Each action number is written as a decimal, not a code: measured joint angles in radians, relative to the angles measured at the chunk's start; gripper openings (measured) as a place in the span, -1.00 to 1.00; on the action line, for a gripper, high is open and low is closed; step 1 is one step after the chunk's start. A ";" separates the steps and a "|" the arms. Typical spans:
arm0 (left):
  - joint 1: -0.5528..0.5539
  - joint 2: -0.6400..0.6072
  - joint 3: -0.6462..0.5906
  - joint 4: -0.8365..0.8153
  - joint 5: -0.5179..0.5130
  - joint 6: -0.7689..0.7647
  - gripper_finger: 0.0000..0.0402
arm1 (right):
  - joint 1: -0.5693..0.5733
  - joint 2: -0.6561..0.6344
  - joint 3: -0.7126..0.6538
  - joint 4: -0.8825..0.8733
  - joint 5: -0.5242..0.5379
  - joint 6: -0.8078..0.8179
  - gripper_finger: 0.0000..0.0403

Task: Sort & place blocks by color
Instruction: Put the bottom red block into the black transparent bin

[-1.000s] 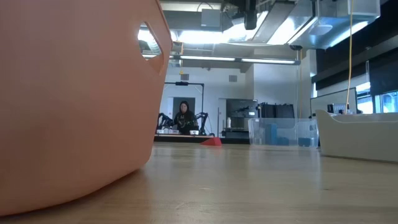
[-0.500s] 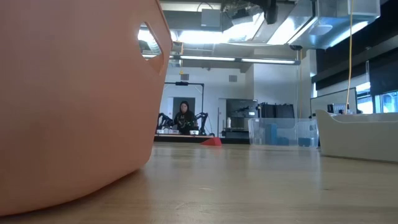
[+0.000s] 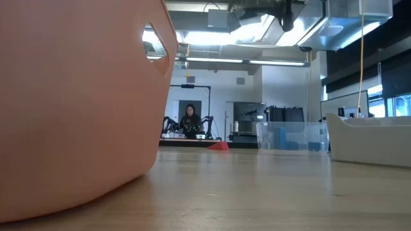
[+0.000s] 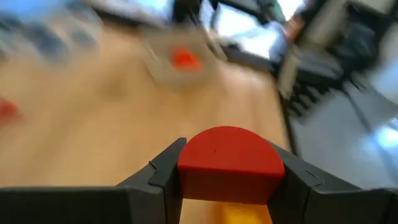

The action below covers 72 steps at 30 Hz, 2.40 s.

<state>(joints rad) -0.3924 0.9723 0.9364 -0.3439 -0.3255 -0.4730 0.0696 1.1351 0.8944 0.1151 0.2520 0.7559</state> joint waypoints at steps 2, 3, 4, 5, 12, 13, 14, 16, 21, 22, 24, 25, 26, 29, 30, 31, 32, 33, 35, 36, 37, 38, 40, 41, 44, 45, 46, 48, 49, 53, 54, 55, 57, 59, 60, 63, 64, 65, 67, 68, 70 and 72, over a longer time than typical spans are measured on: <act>-0.061 0.007 -0.022 -0.046 0.064 -0.096 -0.21 | 0.001 0.000 0.000 -0.017 0.000 0.000 0.40; -0.092 0.019 -0.026 -0.078 0.091 -0.140 -0.21 | 0.001 0.000 0.000 -0.028 0.000 0.001 0.40; -0.121 0.042 -0.025 -0.101 0.116 -0.178 -0.21 | 0.001 0.000 0.000 -0.042 0.000 0.001 0.40; -0.147 0.067 -0.024 -0.122 0.135 -0.206 -0.21 | 0.001 0.000 0.000 -0.052 -0.001 0.001 0.40; -0.247 0.239 0.036 -0.294 0.214 -0.323 -0.21 | -0.004 0.000 0.000 -0.052 -0.002 -0.006 0.40; -0.242 0.247 0.048 -0.334 0.196 -0.321 -0.21 | -0.008 0.000 0.000 -0.053 -0.002 -0.007 0.40; -0.232 0.247 0.065 -0.373 0.168 -0.310 -0.21 | -0.012 0.000 0.000 -0.058 -0.002 -0.007 0.40; -0.196 0.235 0.099 -0.441 0.106 -0.276 -0.21 | -0.020 0.000 0.000 -0.072 -0.002 -0.007 0.40; -0.026 0.132 0.137 -0.611 -0.031 -0.141 -0.21 | -0.027 0.000 0.000 -0.104 -0.001 -0.006 0.40; 0.027 0.110 0.136 -0.622 -0.039 -0.098 -0.22 | -0.028 0.000 0.000 -0.103 -0.001 -0.007 0.40; 0.134 0.076 0.136 -0.614 -0.041 -0.016 -0.21 | -0.028 0.000 0.000 -0.103 0.000 -0.010 0.40; 0.188 0.059 0.136 -0.602 -0.036 0.020 -0.22 | -0.027 0.000 0.000 -0.103 0.002 -0.010 0.40; 0.241 0.043 0.136 -0.594 -0.020 0.057 -0.22 | -0.027 0.000 0.000 -0.103 0.008 -0.009 0.40; 0.374 0.014 0.136 -0.561 0.038 0.162 -0.21 | -0.027 0.000 0.000 -0.101 0.016 -0.006 0.40; 0.410 0.009 0.136 -0.557 0.057 0.192 -0.22 | -0.027 0.000 0.000 -0.101 0.016 -0.006 0.40; 0.442 0.007 0.136 -0.554 0.074 0.215 -0.22 | -0.027 0.000 0.000 -0.101 0.017 -0.005 0.40; 0.469 0.006 0.136 -0.551 0.095 0.234 -0.21 | -0.027 0.000 0.000 -0.100 0.017 -0.004 0.40; 0.491 0.007 0.136 -0.553 0.117 0.246 -0.22 | -0.027 0.000 0.000 -0.099 0.017 -0.003 0.40; 0.519 0.007 0.135 -0.553 0.156 0.264 -0.21 | -0.027 0.000 0.000 -0.099 0.017 0.002 0.40; 0.525 0.006 0.135 -0.553 0.169 0.270 -0.22 | -0.027 0.000 0.000 -0.099 0.017 0.004 0.40; 0.526 0.007 0.135 -0.554 0.176 0.272 -0.22 | -0.027 0.000 0.000 -0.099 0.017 0.009 0.40; 0.525 0.007 0.135 -0.553 0.178 0.272 -0.22 | -0.027 0.000 0.000 -0.099 0.021 0.012 0.40; 0.520 0.007 0.135 -0.553 0.179 0.272 -0.22 | -0.027 0.000 0.000 -0.099 0.029 0.021 0.40; 0.518 0.007 0.135 -0.553 0.179 0.272 -0.21 | -0.027 0.000 0.000 -0.099 0.031 0.022 0.40; 0.517 0.007 0.135 -0.553 0.179 0.272 -0.22 | -0.027 0.000 0.000 -0.099 0.031 0.021 0.40; 0.517 0.007 0.135 -0.553 0.178 0.272 -0.22 | -0.027 0.000 0.000 -0.099 0.030 0.021 0.40; 0.517 0.007 0.135 -0.553 0.178 0.271 -0.22 | -0.027 0.000 0.000 -0.099 0.031 0.021 0.40; 0.517 0.007 0.135 -0.553 0.178 0.269 -0.22 | -0.027 0.000 0.000 -0.099 0.031 0.022 0.40; 0.517 0.007 0.135 -0.553 0.178 0.269 -0.22 | -0.027 0.000 0.000 -0.099 0.034 0.021 0.40; 0.517 0.007 0.135 -0.553 0.178 0.267 -0.22 | -0.027 0.000 0.000 -0.099 0.035 0.021 0.40; 0.517 0.007 0.135 -0.553 0.178 0.267 -0.22 | -0.027 0.000 0.000 -0.099 0.035 0.021 0.40; 0.517 0.007 0.135 -0.553 0.178 0.267 -0.22 | -0.027 0.000 0.000 -0.099 0.035 0.021 0.40; 0.517 0.007 0.135 -0.553 0.172 0.267 -0.22 | -0.027 0.000 0.000 -0.099 0.035 0.021 0.40; 0.517 0.007 0.135 -0.553 0.160 0.266 -0.22 | -0.027 0.000 0.000 -0.099 0.035 0.021 0.40; 0.517 0.007 0.135 -0.553 0.156 0.265 -0.22 | -0.027 0.000 0.000 -0.099 0.035 0.021 0.40; 0.517 0.007 0.135 -0.553 0.152 0.264 -0.22 | -0.027 0.000 0.000 -0.099 0.035 0.021 0.40; 0.517 0.007 0.135 -0.553 0.149 0.263 -0.22 | -0.027 0.000 0.000 -0.099 0.035 0.021 0.40; 0.516 0.007 0.135 -0.553 0.139 0.253 -0.22 | -0.027 0.000 0.000 -0.099 0.035 0.021 0.40; 0.517 0.007 0.135 -0.553 0.092 0.223 -0.22 | -0.027 0.000 0.000 -0.099 0.035 0.021 0.40; 0.518 0.007 0.135 -0.553 0.058 0.215 -0.22 | -0.027 0.000 0.000 -0.099 0.035 0.021 0.40; 0.549 0.011 0.135 -0.552 -0.002 0.214 -0.22 | -0.028 0.000 0.000 -0.099 0.036 0.021 0.40; 0.631 0.039 0.135 -0.546 -0.017 0.214 -0.22 | -0.033 0.000 0.000 -0.099 0.042 0.021 0.40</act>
<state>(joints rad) 0.2383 1.0115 1.0714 -0.8902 -0.3427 -0.2592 0.0369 1.1355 0.8940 0.0162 0.2943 0.7773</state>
